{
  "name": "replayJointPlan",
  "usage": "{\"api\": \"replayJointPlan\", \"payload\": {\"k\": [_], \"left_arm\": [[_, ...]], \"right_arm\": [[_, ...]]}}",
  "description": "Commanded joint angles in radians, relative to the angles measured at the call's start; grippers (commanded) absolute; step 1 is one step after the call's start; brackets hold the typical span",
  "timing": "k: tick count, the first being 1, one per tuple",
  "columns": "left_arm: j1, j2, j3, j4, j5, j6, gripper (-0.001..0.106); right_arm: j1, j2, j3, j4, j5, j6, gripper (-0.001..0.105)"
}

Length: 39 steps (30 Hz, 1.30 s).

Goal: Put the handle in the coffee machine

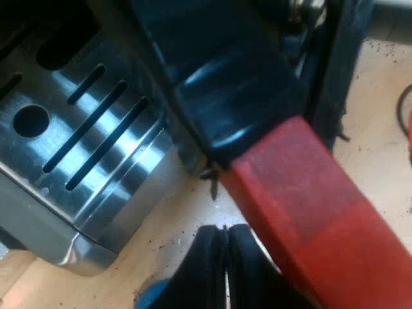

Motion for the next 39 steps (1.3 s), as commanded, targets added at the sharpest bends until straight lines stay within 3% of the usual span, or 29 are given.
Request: {"api": "replayJointPlan", "payload": {"k": [1,9,16,26,31,36,39], "left_arm": [[-0.025,-0.028,0.001,-0.007,0.097,-0.007,0.0],[-0.025,-0.027,0.001,-0.019,0.109,-0.014,0.0],[-0.025,-0.032,0.001,-0.041,0.106,-0.057,0.0],[-0.027,-0.032,0.001,-0.088,0.099,-0.127,0.0],[-0.027,-0.032,0.001,-0.145,0.097,-0.134,0.0],[-0.084,-0.032,-0.002,-0.216,0.097,-0.146,0.0],[-0.134,-0.032,-0.003,-0.266,0.097,-0.162,0.0]], "right_arm": [[-0.013,-0.019,0.026,0.019,-0.011,0.014,0.045],[-0.023,-0.102,0.124,0.135,-0.05,0.018,0.045],[-0.02,-0.253,0.225,0.217,-0.21,0.049,0.045],[-0.009,-0.53,0.226,0.559,-0.37,0.065,0.046],[-0.009,-0.675,0.226,0.577,-0.384,0.065,0.046],[-0.009,-0.783,0.226,0.578,-0.384,0.065,0.046],[-0.009,-0.827,0.226,0.58,-0.384,0.065,0.056]]}}
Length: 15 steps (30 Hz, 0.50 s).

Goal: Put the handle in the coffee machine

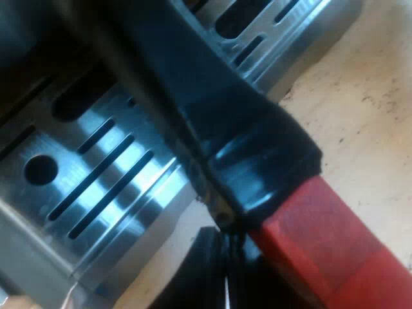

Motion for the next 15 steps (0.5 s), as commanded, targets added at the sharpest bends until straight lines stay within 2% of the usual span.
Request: {"api": "replayJointPlan", "payload": {"k": [1,2,4,8,13,15], "left_arm": [[-0.068,-0.016,-0.02,-0.151,0.139,-0.023,0.0],[-0.085,-0.013,-0.02,-0.179,0.139,-0.023,0.0],[-0.102,-0.008,-0.02,-0.221,0.139,-0.023,0.0],[-0.109,0.009,-0.02,-0.315,0.161,-0.023,0.0],[-0.088,-0.002,-0.02,-0.27,0.162,-0.023,0.0],[-0.06,-0.024,-0.02,-0.223,0.136,-0.023,0.0]], "right_arm": [[0.0,-0.037,-0.001,0.003,-0.008,0.0,0.062],[0.0,-0.045,-0.001,0.003,-0.008,0.0,0.069],[0.0,-0.054,-0.001,0.006,-0.008,0.0,0.075],[0.0,-0.056,-0.001,0.006,-0.009,0.0,0.077],[0.0,-0.056,-0.001,0.006,-0.024,0.0,0.077],[0.0,-0.056,-0.001,0.006,-0.054,0.0,0.077]]}}
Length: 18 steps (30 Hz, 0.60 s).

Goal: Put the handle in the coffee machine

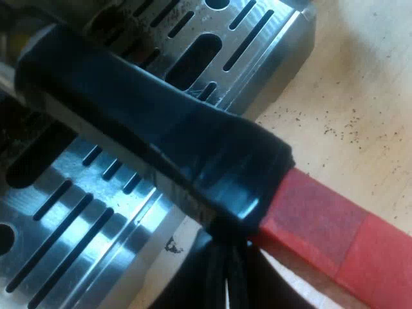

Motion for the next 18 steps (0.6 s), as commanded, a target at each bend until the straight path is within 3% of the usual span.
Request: {"api": "replayJointPlan", "payload": {"k": [1,4,6,9,11,13,18], "left_arm": [[0.032,-0.061,-0.036,-0.089,0.074,-0.009,0.0],[0.111,-0.124,-0.036,-0.053,0.005,-0.009,0.0],[0.162,-0.168,-0.036,-0.043,0.0,-0.009,0.002],[0.231,-0.235,-0.049,-0.018,0.0,-0.009,0.021],[0.274,-0.279,-0.082,0.029,0.0,-0.009,0.048],[0.305,-0.298,-0.115,0.067,-0.006,-0.009,0.064],[0.36,-0.318,-0.223,0.119,-0.016,-0.009,0.068]], "right_arm": [[0.0,-0.008,-0.001,-0.001,-0.05,-0.002,0.077],[0.0,-0.008,-0.001,-0.001,-0.07,-0.002,0.077],[0.0,-0.008,-0.001,-0.001,-0.077,0.004,0.077],[0.0,-0.008,-0.001,-0.001,-0.076,0.026,0.077],[0.0,-0.008,-0.012,0.009,-0.079,0.028,0.077],[-0.003,-0.008,-0.028,0.041,-0.079,0.028,0.077],[-0.003,-0.008,-0.109,0.173,-0.079,0.028,0.077]]}}
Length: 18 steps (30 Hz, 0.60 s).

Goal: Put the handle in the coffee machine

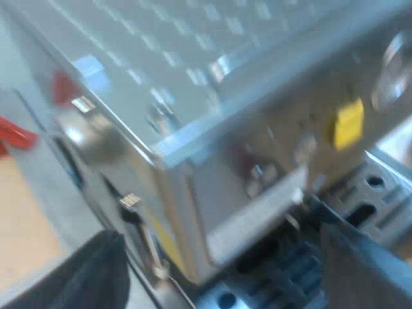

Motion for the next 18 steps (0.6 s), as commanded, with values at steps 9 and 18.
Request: {"api": "replayJointPlan", "payload": {"k": [9,18], "left_arm": [[0.131,-0.007,-0.193,0.098,-0.008,-0.061,0.068],[0.292,-0.011,-0.203,0.217,-0.038,-0.066,0.068]], "right_arm": [[-0.277,-0.015,-0.183,0.297,0.001,0.004,0.077],[-0.681,-0.111,-0.172,0.399,-0.133,-0.005,0.077]]}}
